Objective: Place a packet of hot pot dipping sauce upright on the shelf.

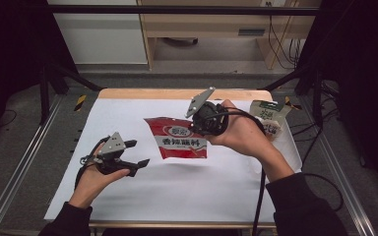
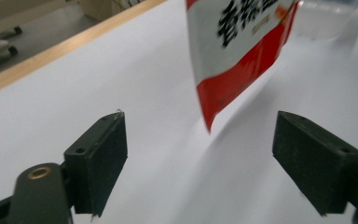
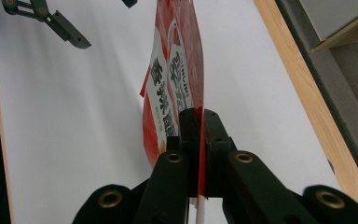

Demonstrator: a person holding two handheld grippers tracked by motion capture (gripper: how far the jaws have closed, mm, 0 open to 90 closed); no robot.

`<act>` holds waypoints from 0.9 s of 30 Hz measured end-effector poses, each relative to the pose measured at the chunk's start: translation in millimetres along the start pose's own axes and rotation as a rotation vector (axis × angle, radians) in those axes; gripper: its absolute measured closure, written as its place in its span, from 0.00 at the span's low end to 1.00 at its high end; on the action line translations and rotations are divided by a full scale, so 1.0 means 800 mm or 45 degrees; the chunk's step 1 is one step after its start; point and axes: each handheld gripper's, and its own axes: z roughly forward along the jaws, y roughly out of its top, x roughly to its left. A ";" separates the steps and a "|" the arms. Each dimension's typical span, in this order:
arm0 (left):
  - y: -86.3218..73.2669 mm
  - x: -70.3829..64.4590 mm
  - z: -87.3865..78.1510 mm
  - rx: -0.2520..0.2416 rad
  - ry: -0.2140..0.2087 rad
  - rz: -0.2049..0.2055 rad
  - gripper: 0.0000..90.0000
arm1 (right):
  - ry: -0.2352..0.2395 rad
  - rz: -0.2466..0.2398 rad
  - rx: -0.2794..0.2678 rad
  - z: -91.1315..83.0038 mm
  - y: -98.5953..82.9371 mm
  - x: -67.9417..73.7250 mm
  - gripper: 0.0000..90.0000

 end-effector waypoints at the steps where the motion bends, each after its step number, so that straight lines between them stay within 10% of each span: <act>1: -0.002 0.000 0.002 0.009 0.002 -0.002 0.17 | -0.002 0.002 0.000 -0.002 -0.002 -0.002 1.00; 27: -0.033 0.011 0.008 0.023 0.119 -0.082 0.08 | -0.047 0.090 -0.003 -0.049 -0.051 -0.028 1.00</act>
